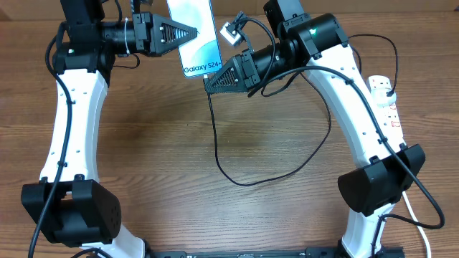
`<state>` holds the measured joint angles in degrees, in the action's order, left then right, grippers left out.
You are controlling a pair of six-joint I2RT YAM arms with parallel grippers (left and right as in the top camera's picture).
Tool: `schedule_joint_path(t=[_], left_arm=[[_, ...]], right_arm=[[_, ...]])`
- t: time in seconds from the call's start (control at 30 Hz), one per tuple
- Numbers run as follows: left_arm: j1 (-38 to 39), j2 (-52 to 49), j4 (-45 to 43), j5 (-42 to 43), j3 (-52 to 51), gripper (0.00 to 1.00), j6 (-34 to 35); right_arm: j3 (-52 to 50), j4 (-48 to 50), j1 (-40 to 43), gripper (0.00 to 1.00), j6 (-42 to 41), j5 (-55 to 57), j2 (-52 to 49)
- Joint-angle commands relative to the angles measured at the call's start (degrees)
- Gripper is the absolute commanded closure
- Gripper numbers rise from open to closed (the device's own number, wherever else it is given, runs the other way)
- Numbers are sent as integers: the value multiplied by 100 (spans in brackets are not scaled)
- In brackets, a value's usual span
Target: Plug charger to phone and switch on socket
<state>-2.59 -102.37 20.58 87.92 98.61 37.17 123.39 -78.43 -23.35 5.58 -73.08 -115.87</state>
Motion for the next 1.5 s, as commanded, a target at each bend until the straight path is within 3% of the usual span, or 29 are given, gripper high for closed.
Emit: schedule_joint_path(t=[0.0, 1.47], left_arm=[[81, 48, -26, 260, 87, 96, 61], [155, 48, -28, 260, 87, 96, 177]], right_arm=[[44, 35, 7, 96, 24, -120, 177], [44, 264, -94, 96, -151, -39, 177]])
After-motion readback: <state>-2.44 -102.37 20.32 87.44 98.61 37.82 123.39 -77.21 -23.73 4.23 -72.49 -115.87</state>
